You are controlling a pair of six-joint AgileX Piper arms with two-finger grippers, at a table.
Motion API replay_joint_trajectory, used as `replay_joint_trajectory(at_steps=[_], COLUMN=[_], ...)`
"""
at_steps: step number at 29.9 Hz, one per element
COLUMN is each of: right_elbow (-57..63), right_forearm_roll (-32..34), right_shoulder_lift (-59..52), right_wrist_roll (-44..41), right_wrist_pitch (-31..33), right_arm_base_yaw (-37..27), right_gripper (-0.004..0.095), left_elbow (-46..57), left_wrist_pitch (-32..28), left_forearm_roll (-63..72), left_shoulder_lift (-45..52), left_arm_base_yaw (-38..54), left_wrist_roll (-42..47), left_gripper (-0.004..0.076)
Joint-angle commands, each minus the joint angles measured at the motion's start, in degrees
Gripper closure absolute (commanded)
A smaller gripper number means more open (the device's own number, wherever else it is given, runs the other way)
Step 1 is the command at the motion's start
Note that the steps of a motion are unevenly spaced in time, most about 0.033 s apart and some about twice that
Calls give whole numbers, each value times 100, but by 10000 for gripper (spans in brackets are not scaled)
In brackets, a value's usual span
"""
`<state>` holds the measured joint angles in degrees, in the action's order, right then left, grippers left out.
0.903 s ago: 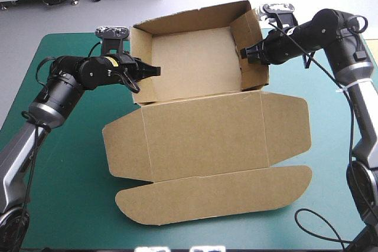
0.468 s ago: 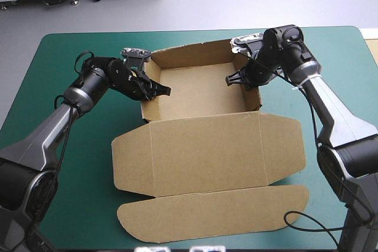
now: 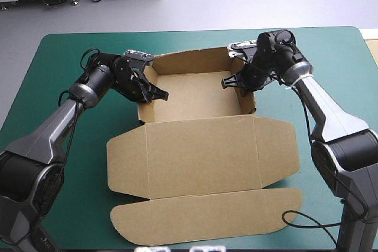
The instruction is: Fold the box
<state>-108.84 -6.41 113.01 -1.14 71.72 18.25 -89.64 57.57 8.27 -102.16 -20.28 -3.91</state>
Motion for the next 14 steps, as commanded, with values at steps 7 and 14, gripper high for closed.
replay_joint_trajectory(at_steps=[7,14], right_elbow=[-154,-154], right_forearm_roll=[-114,-170], right_shoulder_lift=[-262,-262], right_wrist_roll=[48,39], right_wrist_pitch=[-5,-5], right_arm_base_yaw=[1,1], right_gripper=[925,925], left_elbow=[-216,-268], left_wrist_pitch=[849,739], left_forearm_roll=[89,-672], left_shoulder_lift=[109,-97], left_arm_base_yaw=[-159,-709], left_wrist_roll=[-301,80], left_gripper=[733,733])
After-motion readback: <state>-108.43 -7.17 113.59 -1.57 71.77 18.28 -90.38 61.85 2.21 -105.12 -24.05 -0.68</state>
